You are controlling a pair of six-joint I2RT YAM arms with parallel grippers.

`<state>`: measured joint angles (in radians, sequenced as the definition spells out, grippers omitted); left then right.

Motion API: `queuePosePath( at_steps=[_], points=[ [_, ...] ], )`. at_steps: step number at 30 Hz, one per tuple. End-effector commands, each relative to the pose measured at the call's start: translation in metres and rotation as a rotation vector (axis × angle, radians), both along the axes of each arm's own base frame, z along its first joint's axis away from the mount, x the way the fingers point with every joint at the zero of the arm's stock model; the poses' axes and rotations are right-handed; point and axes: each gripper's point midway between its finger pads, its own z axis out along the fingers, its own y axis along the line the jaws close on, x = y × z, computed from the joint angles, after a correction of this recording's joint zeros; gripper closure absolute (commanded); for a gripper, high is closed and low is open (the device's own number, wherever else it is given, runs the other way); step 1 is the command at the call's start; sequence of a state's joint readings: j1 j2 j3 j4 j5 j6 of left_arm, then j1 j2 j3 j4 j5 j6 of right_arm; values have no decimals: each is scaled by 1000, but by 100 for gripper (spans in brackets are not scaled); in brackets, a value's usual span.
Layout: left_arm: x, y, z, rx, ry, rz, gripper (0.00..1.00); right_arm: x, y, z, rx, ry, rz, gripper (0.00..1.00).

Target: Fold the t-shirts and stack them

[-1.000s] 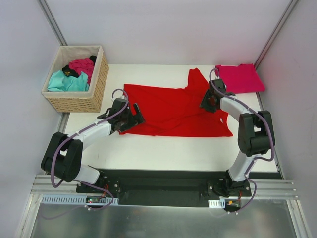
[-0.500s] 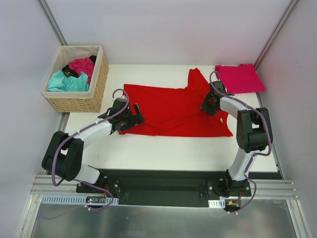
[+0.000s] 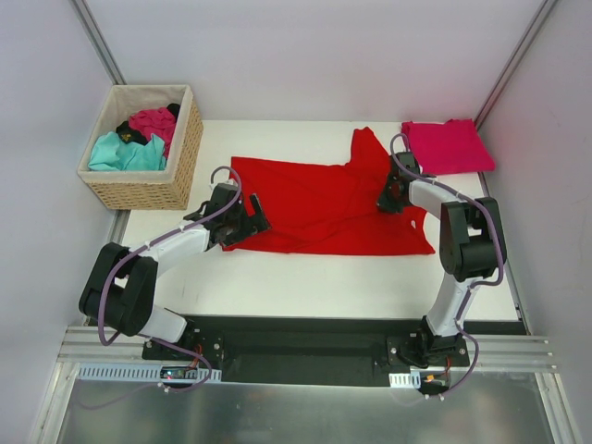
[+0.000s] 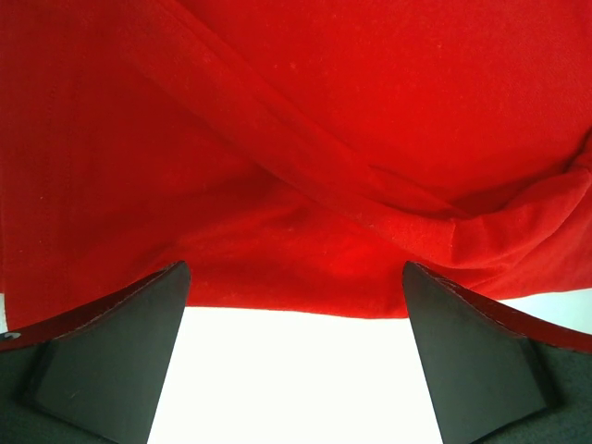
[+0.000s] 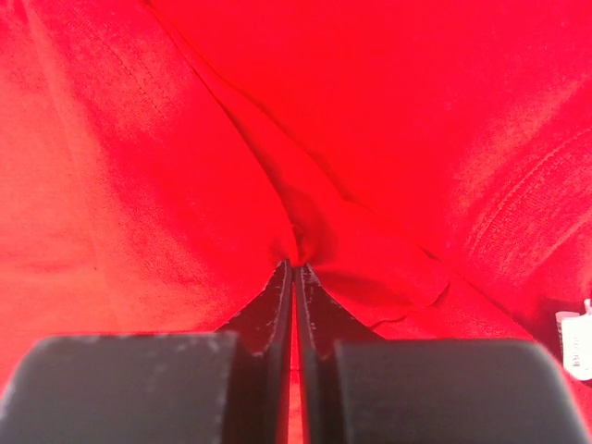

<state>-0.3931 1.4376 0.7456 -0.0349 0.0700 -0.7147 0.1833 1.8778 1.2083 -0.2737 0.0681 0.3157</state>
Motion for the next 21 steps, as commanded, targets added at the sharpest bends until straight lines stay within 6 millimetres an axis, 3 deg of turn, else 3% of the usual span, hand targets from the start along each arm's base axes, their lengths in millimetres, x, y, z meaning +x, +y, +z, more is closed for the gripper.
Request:
queuePosePath(
  at_steps=[1, 7, 9, 11, 21],
  points=[
    [13, -3, 12, 3, -47, -5, 1, 11, -2, 12, 5, -28, -18, 99],
    [12, -3, 10, -1, -40, -2, 1, 12, -6, 23, -15, -47, -17, 99],
    [12, -4, 11, -2, -41, -3, 1, 12, -5, 24, -17, -46, -11, 87],
    [12, -4, 11, -5, -40, -4, 1, 12, -6, 25, -19, -46, -14, 82],
    [10, -2, 9, 3, -37, 0, 1, 16, -7, 26, -28, -49, -11, 80]
  ],
)
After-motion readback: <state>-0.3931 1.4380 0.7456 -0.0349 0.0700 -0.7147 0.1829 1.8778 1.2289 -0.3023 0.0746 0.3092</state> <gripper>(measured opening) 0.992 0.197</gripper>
